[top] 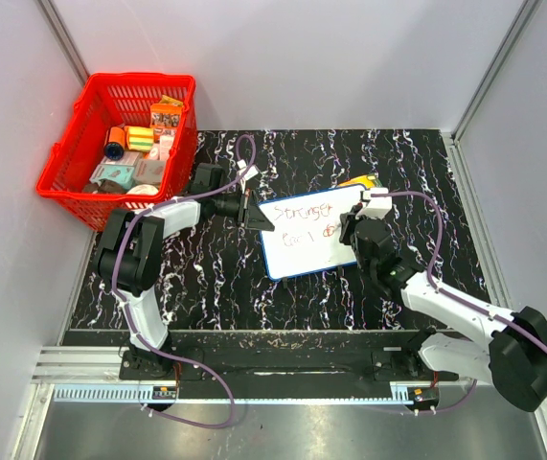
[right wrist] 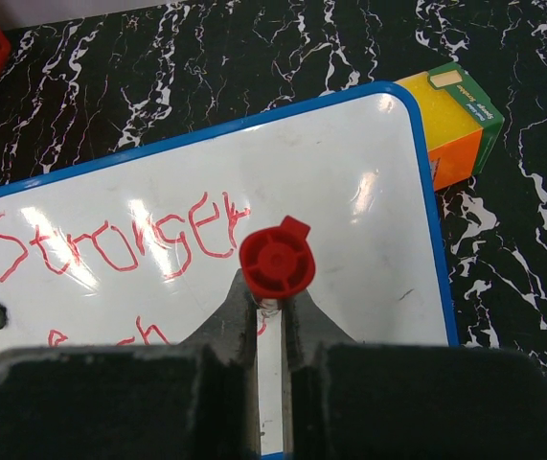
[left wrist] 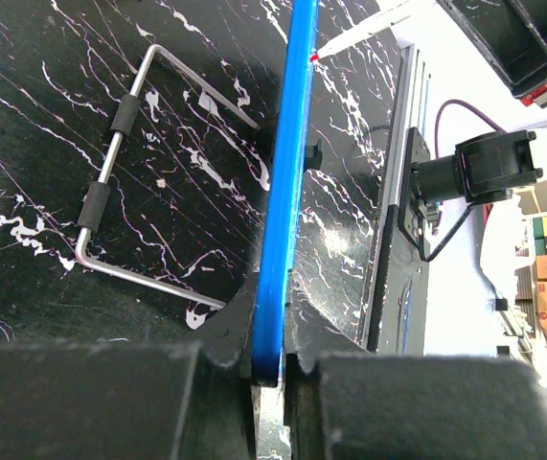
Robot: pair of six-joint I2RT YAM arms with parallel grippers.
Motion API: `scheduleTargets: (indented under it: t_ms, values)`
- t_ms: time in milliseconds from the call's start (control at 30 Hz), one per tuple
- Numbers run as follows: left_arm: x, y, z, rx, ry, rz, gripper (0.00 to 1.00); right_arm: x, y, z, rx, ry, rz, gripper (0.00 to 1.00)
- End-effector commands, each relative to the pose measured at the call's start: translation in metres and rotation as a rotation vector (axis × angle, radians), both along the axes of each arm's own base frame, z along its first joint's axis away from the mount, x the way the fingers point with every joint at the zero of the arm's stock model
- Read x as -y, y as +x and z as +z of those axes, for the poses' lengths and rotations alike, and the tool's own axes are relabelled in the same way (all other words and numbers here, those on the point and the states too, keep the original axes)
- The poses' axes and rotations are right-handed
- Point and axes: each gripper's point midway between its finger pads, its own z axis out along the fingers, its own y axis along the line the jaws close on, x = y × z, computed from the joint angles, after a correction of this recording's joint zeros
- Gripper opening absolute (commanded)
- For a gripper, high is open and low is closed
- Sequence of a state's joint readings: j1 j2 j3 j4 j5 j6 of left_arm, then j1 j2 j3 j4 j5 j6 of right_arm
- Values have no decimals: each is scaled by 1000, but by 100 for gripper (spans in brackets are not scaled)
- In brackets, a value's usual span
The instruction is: Write a sentence on the whiteboard
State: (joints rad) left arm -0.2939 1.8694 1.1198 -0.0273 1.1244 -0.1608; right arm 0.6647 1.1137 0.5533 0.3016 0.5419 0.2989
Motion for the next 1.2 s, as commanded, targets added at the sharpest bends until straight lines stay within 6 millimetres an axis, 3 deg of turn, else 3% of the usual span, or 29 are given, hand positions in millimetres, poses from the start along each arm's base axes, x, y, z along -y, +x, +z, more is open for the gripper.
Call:
scheduleTargets:
  t_ms: [0,1167]
  values:
    - [-14,14,-69,92,257,79,0,5,13,27,71,25,-56,0]
    - [-14,14,-70,92,261,78,0,3,4,6,11,7,-12,0]
